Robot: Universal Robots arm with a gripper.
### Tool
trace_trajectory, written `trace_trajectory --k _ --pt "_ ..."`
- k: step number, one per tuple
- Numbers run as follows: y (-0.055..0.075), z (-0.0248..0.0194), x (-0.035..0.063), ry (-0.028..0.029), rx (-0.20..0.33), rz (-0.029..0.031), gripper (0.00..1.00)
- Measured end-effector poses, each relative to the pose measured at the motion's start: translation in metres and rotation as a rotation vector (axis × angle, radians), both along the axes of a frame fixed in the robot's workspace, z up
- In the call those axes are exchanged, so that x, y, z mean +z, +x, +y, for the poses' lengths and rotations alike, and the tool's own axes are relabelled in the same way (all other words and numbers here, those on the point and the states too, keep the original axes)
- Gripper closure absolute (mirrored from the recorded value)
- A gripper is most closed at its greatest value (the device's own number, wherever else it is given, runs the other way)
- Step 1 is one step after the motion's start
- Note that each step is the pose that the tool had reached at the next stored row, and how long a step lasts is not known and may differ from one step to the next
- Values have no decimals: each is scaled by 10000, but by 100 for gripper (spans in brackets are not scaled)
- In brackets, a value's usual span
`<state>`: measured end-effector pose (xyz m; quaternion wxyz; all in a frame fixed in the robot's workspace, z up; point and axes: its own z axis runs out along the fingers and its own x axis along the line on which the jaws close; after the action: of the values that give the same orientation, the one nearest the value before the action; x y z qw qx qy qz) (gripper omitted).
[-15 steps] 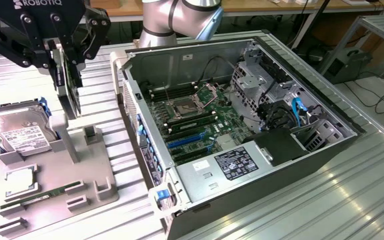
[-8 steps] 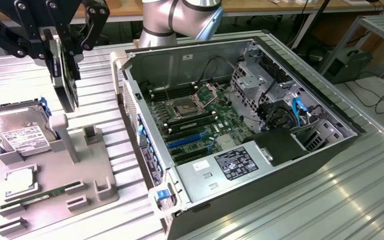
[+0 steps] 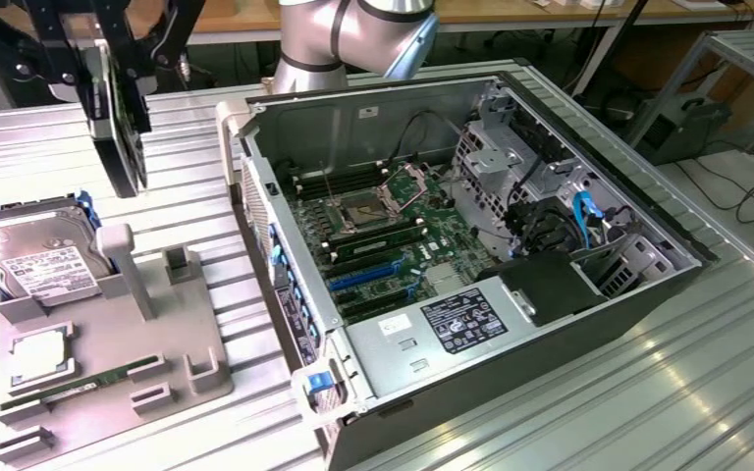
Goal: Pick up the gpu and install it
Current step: 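Pick up the gpu and move the gpu toward the slot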
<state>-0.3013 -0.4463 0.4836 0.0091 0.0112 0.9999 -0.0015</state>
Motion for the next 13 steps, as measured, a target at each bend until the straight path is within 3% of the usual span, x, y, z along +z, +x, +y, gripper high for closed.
trace_trajectory --k 6,13 --pt "0 0 148 0 0 1 72" --pt "0 -5 96 1 -1 0 72"
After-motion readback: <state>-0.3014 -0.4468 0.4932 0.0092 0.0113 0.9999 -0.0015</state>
